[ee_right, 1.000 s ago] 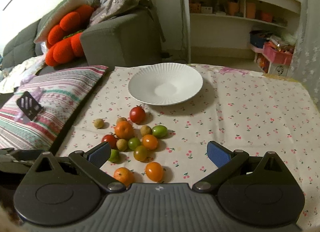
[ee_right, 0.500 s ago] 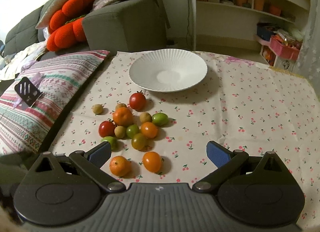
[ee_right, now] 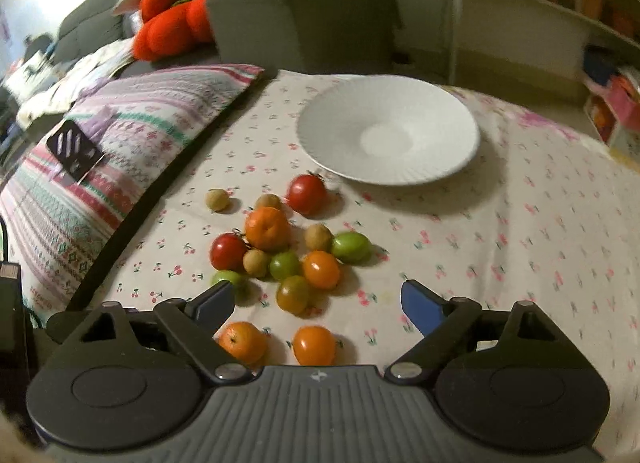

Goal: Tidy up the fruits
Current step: 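Move both grippers toward the fruit pile, aiming at two mandarins, then close the left gripper on a mandarin while the right gripper grasps another mandarin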

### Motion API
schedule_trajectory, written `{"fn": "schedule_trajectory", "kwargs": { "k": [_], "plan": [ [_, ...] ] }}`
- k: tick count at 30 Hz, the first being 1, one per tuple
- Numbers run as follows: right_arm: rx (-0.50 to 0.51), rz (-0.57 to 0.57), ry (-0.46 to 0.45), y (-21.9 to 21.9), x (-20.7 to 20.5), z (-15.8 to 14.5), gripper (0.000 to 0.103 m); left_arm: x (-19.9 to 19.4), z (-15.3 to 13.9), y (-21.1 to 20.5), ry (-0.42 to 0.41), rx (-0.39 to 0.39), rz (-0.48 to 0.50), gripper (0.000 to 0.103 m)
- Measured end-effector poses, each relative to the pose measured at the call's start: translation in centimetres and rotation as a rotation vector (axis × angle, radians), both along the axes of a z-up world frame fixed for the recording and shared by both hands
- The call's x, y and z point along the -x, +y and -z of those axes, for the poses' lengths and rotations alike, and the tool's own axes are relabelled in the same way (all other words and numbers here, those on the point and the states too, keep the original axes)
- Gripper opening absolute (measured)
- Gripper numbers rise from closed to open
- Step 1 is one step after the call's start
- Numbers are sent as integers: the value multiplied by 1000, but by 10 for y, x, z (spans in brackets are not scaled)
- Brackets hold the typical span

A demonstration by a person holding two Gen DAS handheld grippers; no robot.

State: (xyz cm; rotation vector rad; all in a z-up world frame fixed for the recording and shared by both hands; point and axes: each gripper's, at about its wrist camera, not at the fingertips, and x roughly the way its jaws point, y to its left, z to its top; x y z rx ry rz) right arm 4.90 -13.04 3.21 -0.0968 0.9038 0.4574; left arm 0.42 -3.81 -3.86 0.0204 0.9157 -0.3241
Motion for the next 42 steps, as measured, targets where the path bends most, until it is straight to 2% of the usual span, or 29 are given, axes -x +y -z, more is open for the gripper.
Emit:
{"fn": "schedule_trajectory", "kwargs": {
  "k": [3, 9, 16, 23, 29, 30, 31, 33, 36, 40, 42],
  "plan": [
    [26, -38, 20, 8, -7, 5, 79, -2, 2, -5, -23, -24, 13, 29],
    [48, -113, 7, 19, -21, 16, 59, -3, 2, -3, -28, -23, 20, 27],
    [-2, -117, 12, 33, -40, 28, 57, -5, 0, 0, -15, -4, -2, 27],
    [-15, -125, 14, 48, -55, 39, 51, -6, -4, 7, -12, 14, -23, 27],
    [17, -142, 17, 61, -63, 51, 40, -7, -6, 11, -14, 22, -32, 27],
    [25, -140, 13, 60, -64, 51, 34, -7, -7, 12, -15, 25, -35, 27],
    [28, -137, 13, 60, -66, 51, 33, -6, -7, 13, -16, 26, -36, 27],
    [11, -127, 24, 57, -69, 50, 33, -6, -7, 13, -20, 22, -38, 27],
    [39, -148, -1, 61, -67, 51, 33, -6, -6, 13, -15, 20, -41, 27],
    [31, -119, 46, 63, -72, 60, 38, -4, -8, 11, -25, 7, -43, 27],
    [43, -111, 14, 65, -67, 57, 37, -3, -10, 11, -35, 7, -44, 26]
  ]
}}
